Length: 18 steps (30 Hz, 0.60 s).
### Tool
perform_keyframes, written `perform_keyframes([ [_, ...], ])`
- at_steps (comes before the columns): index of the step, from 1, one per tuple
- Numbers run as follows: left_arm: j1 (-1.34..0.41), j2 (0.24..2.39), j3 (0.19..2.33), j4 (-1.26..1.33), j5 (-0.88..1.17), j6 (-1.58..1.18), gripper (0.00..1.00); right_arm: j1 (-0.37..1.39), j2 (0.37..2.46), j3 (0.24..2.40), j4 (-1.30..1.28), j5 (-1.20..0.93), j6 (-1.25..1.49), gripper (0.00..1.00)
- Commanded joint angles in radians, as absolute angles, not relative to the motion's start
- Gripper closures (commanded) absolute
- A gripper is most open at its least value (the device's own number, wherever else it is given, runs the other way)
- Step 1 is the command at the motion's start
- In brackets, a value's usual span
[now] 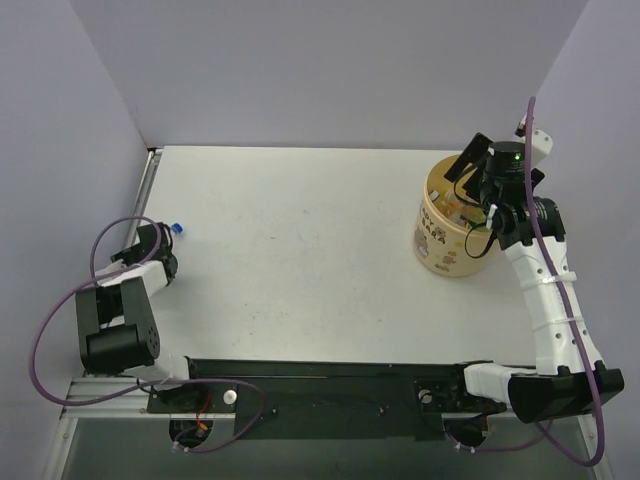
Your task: Put the plastic bottles in the bin
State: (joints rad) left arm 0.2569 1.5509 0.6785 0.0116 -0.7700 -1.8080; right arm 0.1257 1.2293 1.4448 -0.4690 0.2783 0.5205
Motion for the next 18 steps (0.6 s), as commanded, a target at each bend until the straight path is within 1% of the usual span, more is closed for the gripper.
perform_keyframes([
  [1, 0.161, 1.413, 0.669, 0.132, -0.749, -1.599, 0.53, 0.124, 1.181, 1.437, -0.453, 0.255, 0.523, 0.00],
  [3, 0.124, 1.358, 0.663, 0.193, -0.671, -1.453, 0.65, 0.124, 1.167, 1.439, -0.453, 0.219, 0.529, 0.00],
  [4, 0.115, 1.327, 0.661, 0.230, -0.567, -1.374, 0.70, 0.127, 1.160, 1.440, -0.453, 0.186, 0.529, 0.00],
  [5, 0.114, 1.316, 0.670, 0.241, -0.519, -1.343, 0.74, 0.127, 1.155, 1.443, -0.453, 0.164, 0.532, 0.01],
  [6, 0.109, 1.299, 0.676, 0.250, -0.408, -1.280, 0.82, 0.129, 1.154, 1.450, -0.454, 0.123, 0.534, 0.01],
  [7, 0.109, 1.298, 0.701, 0.242, -0.341, -1.258, 0.83, 0.130, 1.152, 1.457, -0.463, 0.097, 0.531, 0.01],
  [9, 0.106, 1.313, 0.759, 0.216, -0.078, -1.166, 0.90, 0.158, 1.154, 1.482, -0.482, 0.049, 0.508, 0.02],
  [10, 0.098, 1.343, 0.788, 0.151, -0.007, -1.091, 0.95, 0.191, 1.161, 1.502, -0.492, 0.041, 0.497, 0.02],
  [11, 0.069, 1.360, 0.864, 0.099, 0.088, -1.044, 0.98, 0.219, 1.163, 1.514, -0.517, 0.044, 0.467, 0.02],
  [13, 0.010, 1.423, 0.964, -0.065, 0.188, -0.921, 1.00, 0.297, 1.186, 1.549, -0.557, 0.051, 0.433, 0.02],
  [14, -0.027, 1.458, 0.992, -0.124, 0.218, -0.844, 1.00, 0.342, 1.204, 1.561, -0.567, 0.010, 0.431, 0.02],
  [16, -0.093, 1.508, 1.044, -0.173, 0.313, -0.748, 1.00, 0.403, 1.232, 1.556, -0.586, -0.076, 0.420, 0.02],
  [18, -0.158, 1.570, 1.098, -0.239, 0.411, -0.661, 1.00, 0.462, 1.253, 1.533, -0.607, -0.104, 0.400, 0.02],
])
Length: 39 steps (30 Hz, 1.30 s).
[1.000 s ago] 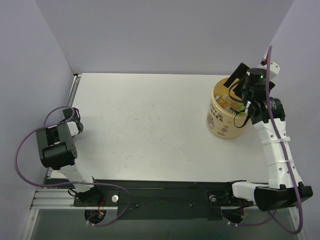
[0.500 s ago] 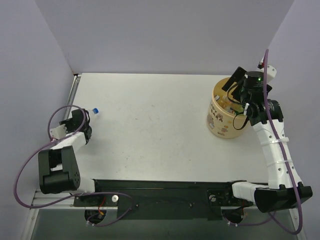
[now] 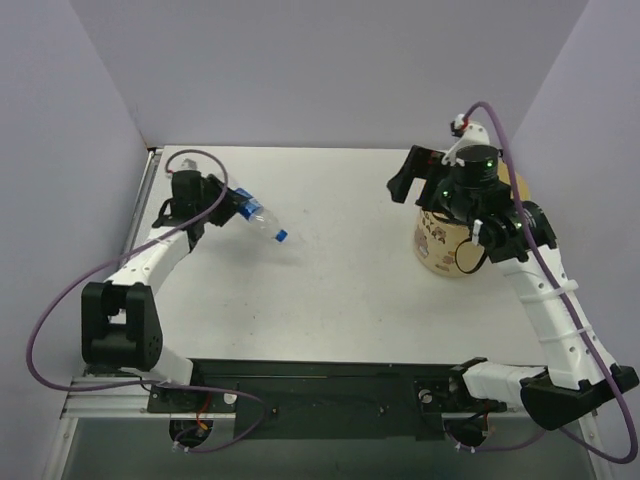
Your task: Put the plastic bottles in the bin
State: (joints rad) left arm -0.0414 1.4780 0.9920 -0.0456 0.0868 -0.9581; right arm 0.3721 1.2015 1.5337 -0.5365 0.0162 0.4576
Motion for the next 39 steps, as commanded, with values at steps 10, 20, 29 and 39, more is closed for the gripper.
perform_keyframes([
  [10, -0.466, 1.879, 1.272, -0.382, 0.583, -0.514, 1.00, 0.583, 1.259, 1.180, -0.466, -0.170, 0.532, 0.02],
  [20, -0.511, 1.882, 1.259, -0.356, 0.525, -0.568, 0.68, 0.727, 1.324, 0.977, -0.301, 0.034, 0.753, 0.01],
  [29, -0.503, 1.813, 1.276, -0.434, 0.482, -0.535, 0.17, 0.787, 1.434, 0.988, -0.230, 0.075, 0.799, 0.00],
  [39, -0.332, 1.674, 1.296, -0.523, 0.451, -0.525, 0.17, 0.807, 1.577, 1.052, -0.183, 0.081, 0.815, 0.00],
])
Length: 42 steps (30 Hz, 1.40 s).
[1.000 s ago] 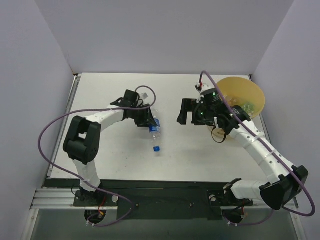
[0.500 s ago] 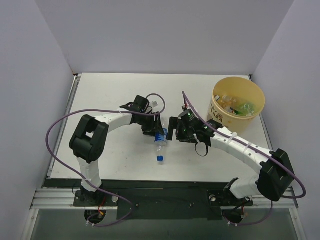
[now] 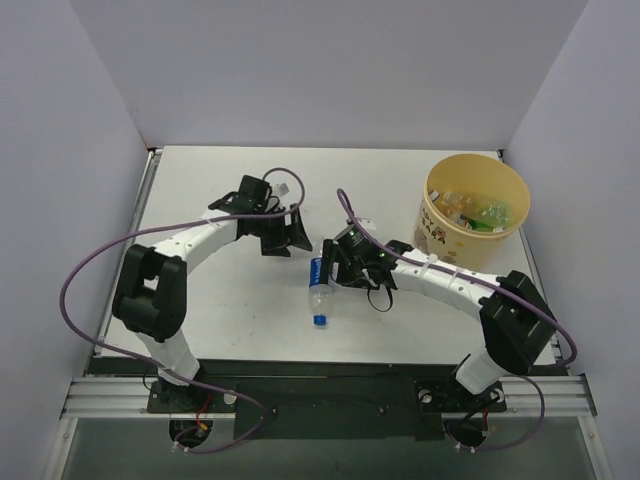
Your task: Put the plastic bottles in the bin
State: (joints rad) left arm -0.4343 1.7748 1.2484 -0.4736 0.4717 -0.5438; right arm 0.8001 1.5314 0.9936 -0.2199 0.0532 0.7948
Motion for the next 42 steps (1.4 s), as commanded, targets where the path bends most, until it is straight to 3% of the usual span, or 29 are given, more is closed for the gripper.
perform_keyframes([
  [1, -0.315, 1.646, 1.289, -0.531, 0.453, -0.528, 0.17, 0.808, 1.606, 1.057, -0.173, 0.078, 0.815, 0.00],
  [5, -0.216, 1.566, 1.264, -0.545, 0.460, -0.538, 0.17, 0.808, 1.693, 1.086, -0.135, 0.054, 0.816, 0.06],
  [9, -0.152, 1.503, 1.226, -0.532, 0.486, -0.541, 0.17, 0.808, 1.779, 1.124, -0.109, 0.018, 0.787, 0.19],
  [11, -0.124, 1.482, 1.204, -0.519, 0.492, -0.551, 0.17, 0.802, 1.810, 1.172, -0.144, 0.015, 0.752, 0.32],
  [12, -0.115, 1.470, 1.195, -0.509, 0.498, -0.557, 0.17, 0.801, 1.809, 1.190, -0.152, 0.015, 0.744, 0.45],
  [15, -0.083, 1.450, 1.161, -0.494, 0.523, -0.566, 0.17, 0.770, 1.764, 1.236, -0.221, 0.043, 0.680, 0.71],
  [17, -0.071, 1.440, 1.147, -0.483, 0.550, -0.571, 0.17, 0.740, 1.699, 1.284, -0.292, 0.073, 0.629, 0.77],
  [24, -0.060, 1.444, 1.121, -0.488, 0.607, -0.571, 0.17, 0.569, 1.421, 1.538, -0.477, 0.285, 0.407, 0.77],
  [27, -0.052, 1.437, 1.106, -0.453, 0.655, -0.591, 0.17, 0.483, 1.361, 1.646, -0.491, 0.432, 0.336, 0.74],
  [31, -0.051, 1.433, 1.098, -0.439, 0.675, -0.597, 0.17, 0.307, 1.335, 1.710, -0.479, 0.456, 0.325, 0.69],
  [34, -0.051, 1.425, 1.097, -0.440, 0.676, -0.597, 0.17, 0.163, 1.339, 1.712, -0.456, 0.442, 0.353, 0.66],
  [39, -0.048, 1.427, 1.097, -0.446, 0.683, -0.592, 0.17, 0.075, 1.381, 1.661, -0.439, 0.456, 0.365, 0.63],
  [42, -0.043, 1.427, 1.098, -0.451, 0.687, -0.592, 0.17, 0.055, 1.405, 1.609, -0.443, 0.418, 0.390, 0.51],
])
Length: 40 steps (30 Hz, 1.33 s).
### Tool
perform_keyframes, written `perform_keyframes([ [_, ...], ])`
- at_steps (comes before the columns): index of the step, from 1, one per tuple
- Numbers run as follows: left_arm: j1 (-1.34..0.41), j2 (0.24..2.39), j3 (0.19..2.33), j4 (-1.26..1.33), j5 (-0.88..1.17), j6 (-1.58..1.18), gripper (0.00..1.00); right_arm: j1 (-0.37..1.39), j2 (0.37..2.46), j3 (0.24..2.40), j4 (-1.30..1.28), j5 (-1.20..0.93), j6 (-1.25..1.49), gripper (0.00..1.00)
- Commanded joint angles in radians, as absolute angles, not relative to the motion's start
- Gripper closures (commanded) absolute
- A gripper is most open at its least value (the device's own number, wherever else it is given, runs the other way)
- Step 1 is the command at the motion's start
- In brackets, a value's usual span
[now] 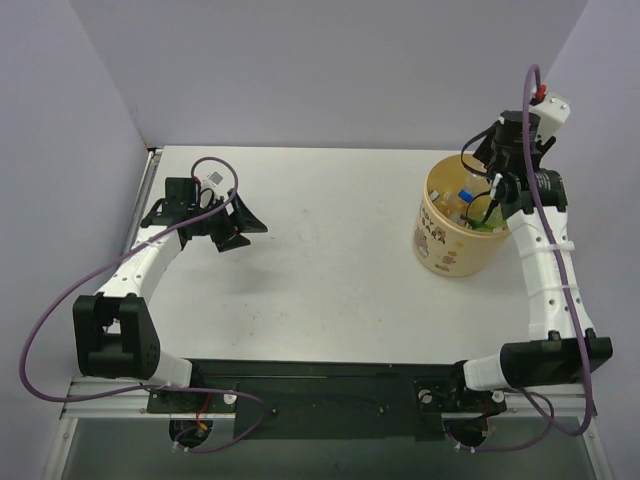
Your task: Put the plastic bottles in the bin
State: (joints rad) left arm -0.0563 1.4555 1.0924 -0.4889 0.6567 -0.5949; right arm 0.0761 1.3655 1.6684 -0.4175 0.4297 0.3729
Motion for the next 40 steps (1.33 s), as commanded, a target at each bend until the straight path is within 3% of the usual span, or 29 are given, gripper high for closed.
perform_keyframes([
  [1, -0.041, 1.424, 1.100, -0.453, 0.684, -0.592, 0.17, 0.055, 1.404, 1.602, -0.448, 0.398, 0.394, 0.43],
  [2, -0.041, 1.422, 1.100, -0.454, 0.680, -0.592, 0.17, 0.057, 1.401, 1.582, -0.449, 0.361, 0.403, 0.30],
  [4, -0.040, 1.419, 1.103, -0.468, 0.669, -0.588, 0.17, 0.057, 1.397, 1.572, -0.472, 0.339, 0.414, 0.16],
  [7, -0.040, 1.424, 1.152, -0.535, 0.666, -0.536, 0.17, 0.058, 1.376, 1.598, -0.534, 0.360, 0.407, 0.09],
  [18, 0.061, 1.283, 1.339, -0.683, 0.595, -0.440, 0.17, 0.058, 1.175, 1.626, -0.632, 0.371, 0.394, 0.07],
  [26, 0.130, 1.134, 1.316, -0.621, 0.626, -0.460, 0.17, 0.100, 1.036, 1.439, -0.699, 0.253, 0.455, 0.00],
  [31, 0.130, 1.043, 1.249, -0.551, 0.594, -0.448, 0.17, 0.208, 0.965, 1.313, -0.730, 0.328, 0.482, 0.00],
  [40, 0.132, 1.028, 1.209, -0.563, 0.610, -0.451, 0.17, 0.216, 0.923, 1.250, -0.772, 0.402, 0.495, 0.00],
])
